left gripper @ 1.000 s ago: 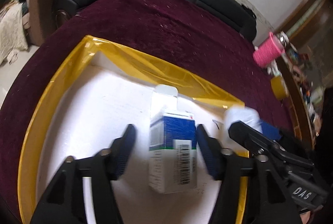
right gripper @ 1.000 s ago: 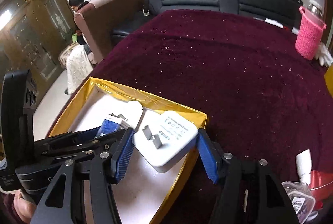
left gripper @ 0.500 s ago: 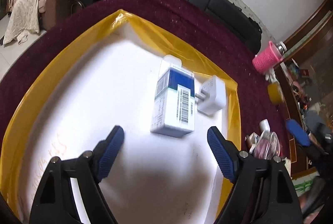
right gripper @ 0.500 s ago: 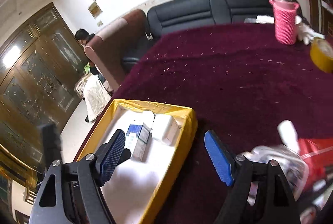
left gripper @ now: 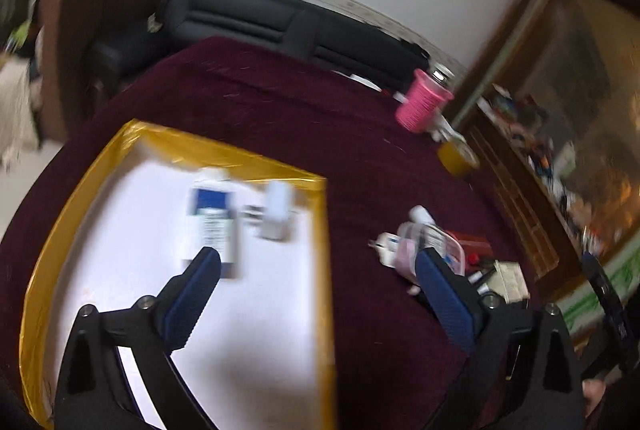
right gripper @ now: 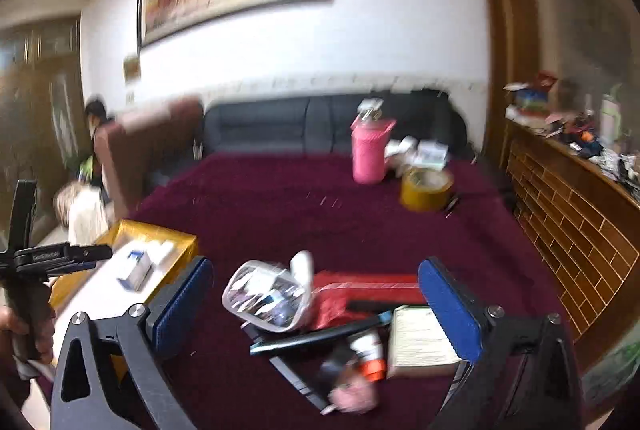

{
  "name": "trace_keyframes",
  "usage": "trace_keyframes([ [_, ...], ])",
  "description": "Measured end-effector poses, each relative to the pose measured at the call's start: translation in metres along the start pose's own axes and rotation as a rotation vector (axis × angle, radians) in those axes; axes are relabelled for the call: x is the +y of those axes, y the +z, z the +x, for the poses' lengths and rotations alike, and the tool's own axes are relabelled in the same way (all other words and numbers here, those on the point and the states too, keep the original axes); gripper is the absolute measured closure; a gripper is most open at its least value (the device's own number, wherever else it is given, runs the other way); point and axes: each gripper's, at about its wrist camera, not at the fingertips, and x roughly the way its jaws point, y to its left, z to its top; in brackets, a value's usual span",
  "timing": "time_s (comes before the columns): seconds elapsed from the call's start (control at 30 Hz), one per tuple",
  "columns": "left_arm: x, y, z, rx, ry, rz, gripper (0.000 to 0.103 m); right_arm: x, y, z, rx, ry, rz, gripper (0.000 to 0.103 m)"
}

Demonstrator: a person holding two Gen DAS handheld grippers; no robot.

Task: Organize objects
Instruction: 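Grasp the clear cartoon pencil case with the left tool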

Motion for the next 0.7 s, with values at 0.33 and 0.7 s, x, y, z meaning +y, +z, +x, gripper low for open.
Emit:
trace_keyframes([
  [0.33, -0.085, 0.014, 0.076, 0.133, -0.055, 0.118, 0.005, -0.109, -0.045, 0.057, 0.133, 0.011, 0.343, 0.0],
  [0.7, -0.123, 0.025, 0.186, 0.36, -0.125, 0.181, 0.007, -0.136, -0.066, 0.065, 0.136, 0.13, 0.453, 0.0],
])
